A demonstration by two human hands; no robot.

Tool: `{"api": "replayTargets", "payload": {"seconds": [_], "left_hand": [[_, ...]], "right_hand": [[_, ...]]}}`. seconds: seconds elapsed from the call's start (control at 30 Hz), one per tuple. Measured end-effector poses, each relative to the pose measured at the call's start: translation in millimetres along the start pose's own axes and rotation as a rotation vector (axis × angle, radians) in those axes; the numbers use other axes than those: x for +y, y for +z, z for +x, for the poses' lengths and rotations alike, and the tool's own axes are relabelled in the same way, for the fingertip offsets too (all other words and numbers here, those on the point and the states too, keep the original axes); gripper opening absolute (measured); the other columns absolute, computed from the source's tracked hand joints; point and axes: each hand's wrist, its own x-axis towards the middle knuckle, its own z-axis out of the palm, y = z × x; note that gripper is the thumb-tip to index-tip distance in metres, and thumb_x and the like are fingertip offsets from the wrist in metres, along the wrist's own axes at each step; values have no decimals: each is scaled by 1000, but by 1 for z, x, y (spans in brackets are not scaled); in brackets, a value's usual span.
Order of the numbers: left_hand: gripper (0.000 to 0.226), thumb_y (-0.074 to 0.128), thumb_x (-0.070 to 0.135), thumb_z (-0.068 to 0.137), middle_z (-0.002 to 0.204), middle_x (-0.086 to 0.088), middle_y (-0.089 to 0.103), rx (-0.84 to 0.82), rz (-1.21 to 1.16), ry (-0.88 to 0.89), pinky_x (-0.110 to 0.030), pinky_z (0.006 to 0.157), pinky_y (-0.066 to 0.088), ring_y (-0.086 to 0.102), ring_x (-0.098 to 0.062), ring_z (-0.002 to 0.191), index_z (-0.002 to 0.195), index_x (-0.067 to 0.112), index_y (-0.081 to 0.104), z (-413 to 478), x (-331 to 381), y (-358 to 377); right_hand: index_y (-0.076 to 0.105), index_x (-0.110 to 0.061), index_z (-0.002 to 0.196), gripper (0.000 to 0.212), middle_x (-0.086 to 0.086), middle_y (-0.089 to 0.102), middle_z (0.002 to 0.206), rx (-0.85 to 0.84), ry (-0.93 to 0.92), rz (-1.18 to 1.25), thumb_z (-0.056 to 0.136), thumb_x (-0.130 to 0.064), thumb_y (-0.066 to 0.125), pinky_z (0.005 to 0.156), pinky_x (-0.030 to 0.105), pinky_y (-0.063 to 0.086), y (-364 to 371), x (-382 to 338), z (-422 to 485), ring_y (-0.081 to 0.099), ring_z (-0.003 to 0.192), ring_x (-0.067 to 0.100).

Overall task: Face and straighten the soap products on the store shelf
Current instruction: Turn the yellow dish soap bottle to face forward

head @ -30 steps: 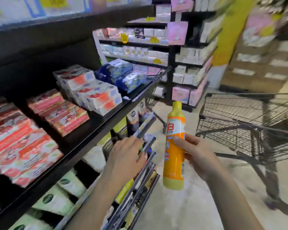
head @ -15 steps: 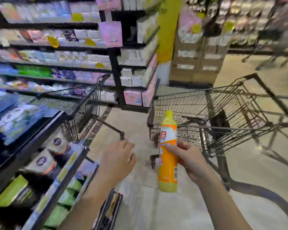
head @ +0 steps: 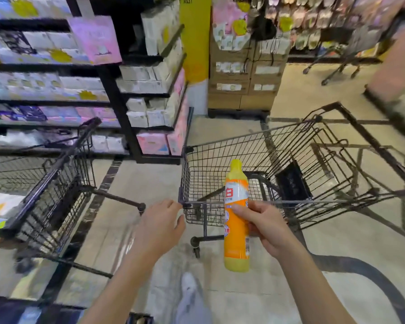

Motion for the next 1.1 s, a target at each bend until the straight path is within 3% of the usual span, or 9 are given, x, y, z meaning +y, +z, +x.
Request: {"api": "replayTargets", "payload": {"seconds": [0.2,0.47,0.6,0.67,0.83,0.9,1.0,1.1], "left_hand": [[17,73,20,86,96,-4,72,-78,-53,-58,-41,67,57,69,-32,81,101,13,73,108,-47,30],[39,52,36,102,134,2,64,-255,-103,-209,-36,88,50,64,-21,116,136,21,60,203,-82,88],[42,51,40,101,134,4,63,-335,-100,-306,-38,94,46,62,-21,117,138,22,57,235,-93,126],[43,51,42,101,135,2,62,-378,-113,-360,-43,100,46,62,-24,119,139,21,54,248,-98,145],[61,52,55,97,138,-6,60,-472,-288,-529,-49,91,56,67,-28,112,146,20,44,266,-119,208],[64,54,50,99,143,-9,54,-493,-363,-592,-49,97,52,61,-30,121,151,16,39,272,-123,229],[55,53,44,102,134,-8,60,-492,-455,-612,-44,97,51,59,-24,121,146,14,42,276,-128,258],[26,52,31,104,98,7,63,-468,-588,-610,-26,73,44,61,2,89,127,19,50,273,-127,278]], "right_hand": [[69,-10,119,52,6,79,106,14,62,13,73,-28,85,78,34,61,15,-26,108,76,97,23],[65,-5,125,68,12,78,107,25,184,39,66,-31,86,77,34,59,21,-24,241,76,96,26],[60,-10,122,48,7,80,98,18,285,101,79,-15,82,70,30,58,19,-10,303,77,84,19],[59,-7,125,47,8,79,100,7,340,102,84,-14,80,71,32,58,18,3,331,77,84,19],[56,-7,128,49,9,78,105,-14,476,100,84,-13,79,73,36,61,22,46,394,77,87,20],[55,-9,129,52,11,75,114,7,519,100,85,-14,80,84,42,60,25,66,414,75,95,22],[66,-13,118,33,10,77,109,-26,565,60,88,-17,78,95,52,56,31,101,440,74,94,23],[69,-13,112,24,10,77,106,-27,585,30,89,-17,76,94,52,55,37,134,462,74,93,24]]}}
